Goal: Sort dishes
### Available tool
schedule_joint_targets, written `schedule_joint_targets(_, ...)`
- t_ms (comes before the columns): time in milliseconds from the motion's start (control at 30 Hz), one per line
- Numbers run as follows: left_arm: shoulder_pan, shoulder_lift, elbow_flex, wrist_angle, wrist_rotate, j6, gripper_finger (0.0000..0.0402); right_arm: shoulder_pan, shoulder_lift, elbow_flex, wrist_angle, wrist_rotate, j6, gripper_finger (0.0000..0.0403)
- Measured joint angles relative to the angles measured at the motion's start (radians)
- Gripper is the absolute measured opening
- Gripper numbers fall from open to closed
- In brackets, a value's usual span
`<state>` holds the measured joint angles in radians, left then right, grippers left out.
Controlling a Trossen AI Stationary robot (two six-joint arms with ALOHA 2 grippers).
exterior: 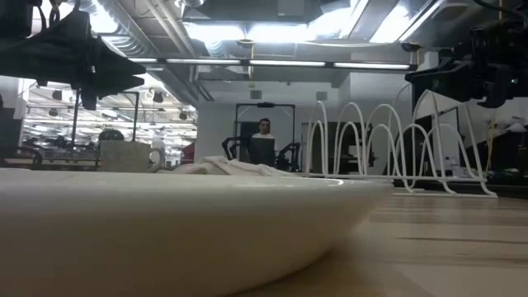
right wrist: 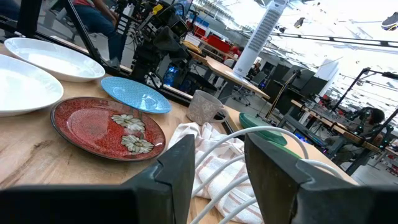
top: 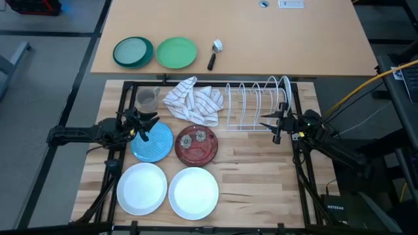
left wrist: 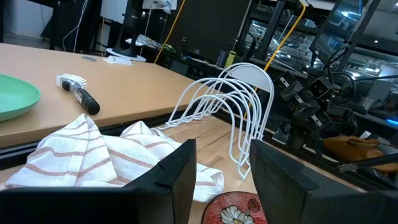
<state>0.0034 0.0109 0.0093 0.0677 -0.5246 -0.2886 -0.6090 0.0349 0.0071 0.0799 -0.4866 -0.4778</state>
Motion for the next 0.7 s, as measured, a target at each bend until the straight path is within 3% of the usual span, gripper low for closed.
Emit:
schedule_joint_targets(567,0.0,0.0,0.0,0.0,0.0,0.0,0.0141,0.0,0.0,0.0,0.069,0.03,-0.023,0.0145)
schedule_joint_targets(700,0.0,0.0,0.0,0.0,0.0,0.0,0.0141,0.0,0.0,0.0,0.136,-0.023,0.137,0.0145)
